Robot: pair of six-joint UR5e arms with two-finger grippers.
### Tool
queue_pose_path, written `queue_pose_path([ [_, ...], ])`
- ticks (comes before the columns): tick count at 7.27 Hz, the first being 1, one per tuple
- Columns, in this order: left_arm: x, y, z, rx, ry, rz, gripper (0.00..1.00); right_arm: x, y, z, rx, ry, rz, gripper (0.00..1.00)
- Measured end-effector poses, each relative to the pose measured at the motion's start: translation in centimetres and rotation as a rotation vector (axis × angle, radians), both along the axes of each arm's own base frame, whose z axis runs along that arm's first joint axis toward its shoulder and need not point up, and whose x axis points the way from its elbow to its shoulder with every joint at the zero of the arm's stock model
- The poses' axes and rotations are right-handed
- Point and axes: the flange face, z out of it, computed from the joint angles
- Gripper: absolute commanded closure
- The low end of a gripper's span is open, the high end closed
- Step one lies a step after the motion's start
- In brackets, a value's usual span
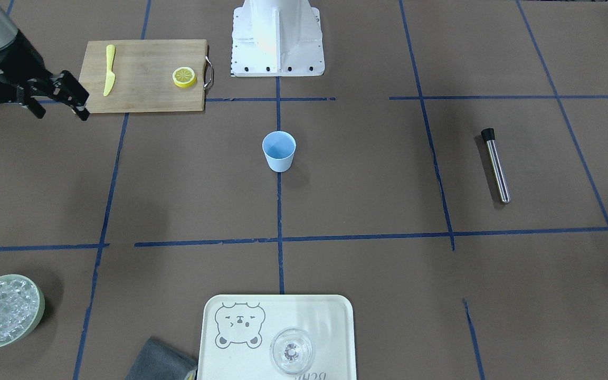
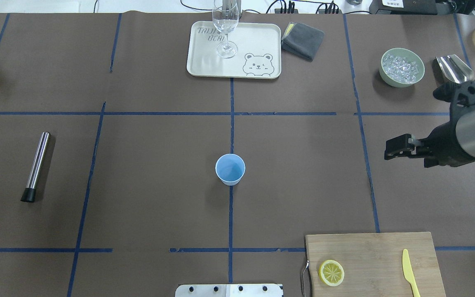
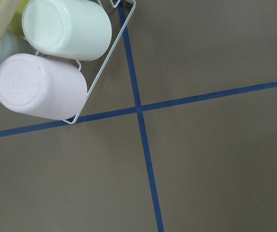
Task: Squeeze lemon into cup
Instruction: 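Move the right gripper down toward the lemon slices on the cutting board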
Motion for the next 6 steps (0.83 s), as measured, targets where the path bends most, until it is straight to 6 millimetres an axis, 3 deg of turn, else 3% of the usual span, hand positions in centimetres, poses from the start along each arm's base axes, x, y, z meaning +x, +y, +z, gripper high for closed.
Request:
queue_pose_path([
  [2, 0.0, 0.0, 0.1, -0.001, 0.000, 0.000, 0.00, -5.3, 6.7, -2.0, -0.002, 0.008, 0.004, 0.00],
  [4, 0.0, 0.0, 0.1, 0.000, 0.000, 0.000, 0.00, -10.6, 12.6, -2.2, 0.025, 0.031, 0.000, 0.00],
  [6, 0.0, 0.0, 0.0, 0.001, 0.000, 0.000, 0.00, -14.6, 14.6, -1.6, 0.031, 0.046, -0.017, 0.00],
])
